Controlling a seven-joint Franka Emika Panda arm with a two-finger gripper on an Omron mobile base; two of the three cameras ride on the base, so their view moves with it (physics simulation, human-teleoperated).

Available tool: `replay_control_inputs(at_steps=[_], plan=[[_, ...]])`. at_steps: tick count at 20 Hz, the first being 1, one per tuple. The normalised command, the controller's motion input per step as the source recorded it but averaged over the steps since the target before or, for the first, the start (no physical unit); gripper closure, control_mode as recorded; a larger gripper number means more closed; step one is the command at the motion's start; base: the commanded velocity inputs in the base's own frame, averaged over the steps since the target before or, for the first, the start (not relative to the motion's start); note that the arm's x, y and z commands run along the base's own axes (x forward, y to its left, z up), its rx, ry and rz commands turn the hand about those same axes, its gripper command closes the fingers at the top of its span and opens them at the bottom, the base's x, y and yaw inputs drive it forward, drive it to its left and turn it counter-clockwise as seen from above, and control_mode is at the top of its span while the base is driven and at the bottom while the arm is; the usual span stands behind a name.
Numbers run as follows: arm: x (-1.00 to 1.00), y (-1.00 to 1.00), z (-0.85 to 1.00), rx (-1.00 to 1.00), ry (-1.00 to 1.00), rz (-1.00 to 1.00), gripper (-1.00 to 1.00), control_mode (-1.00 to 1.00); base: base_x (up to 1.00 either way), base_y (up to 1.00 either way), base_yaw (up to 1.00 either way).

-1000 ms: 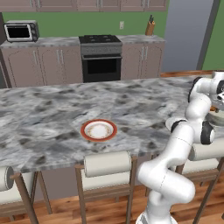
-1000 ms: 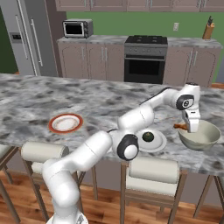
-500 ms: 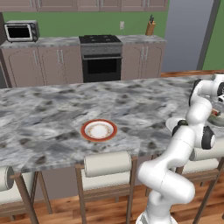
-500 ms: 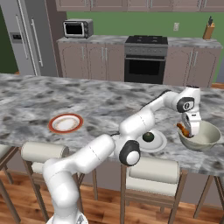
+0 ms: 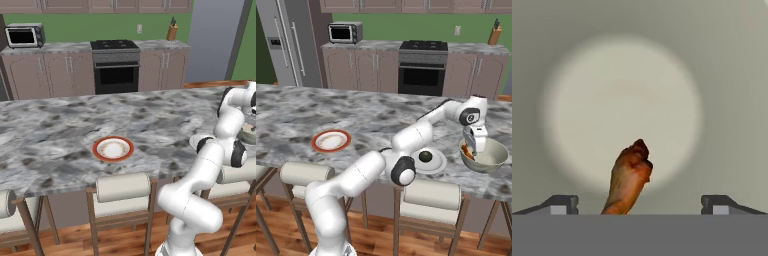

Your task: Pick the chicken drumstick and squash from their plates and place them in the bowl. Then put the bowl in the fridge.

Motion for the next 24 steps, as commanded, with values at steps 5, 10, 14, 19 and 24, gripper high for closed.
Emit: replay_control_inputs(at_steps=[5,10,14,19,24], plan=[[-0.02,0.01,0.78,0.05,0.1,0.0,-1.0,-1.0,0.0,0.0,0.0],[-0.38,0.3,0.32,0.02,0.02,0.0,-1.0,-1.0,0.0,0.0,0.0],[-0.33,0.61,0.04,0.06,0.0,0.04,-1.0,-1.0,0.0,0.0,0.0],[-0.3,0.64,0.03,0.07,0.0,0.12,-1.0,-1.0,0.0,0.0,0.0],[-0.3,0.65,-0.02,0.01,-0.05,0.1,-1.0,-1.0,0.0,0.0,0.0]])
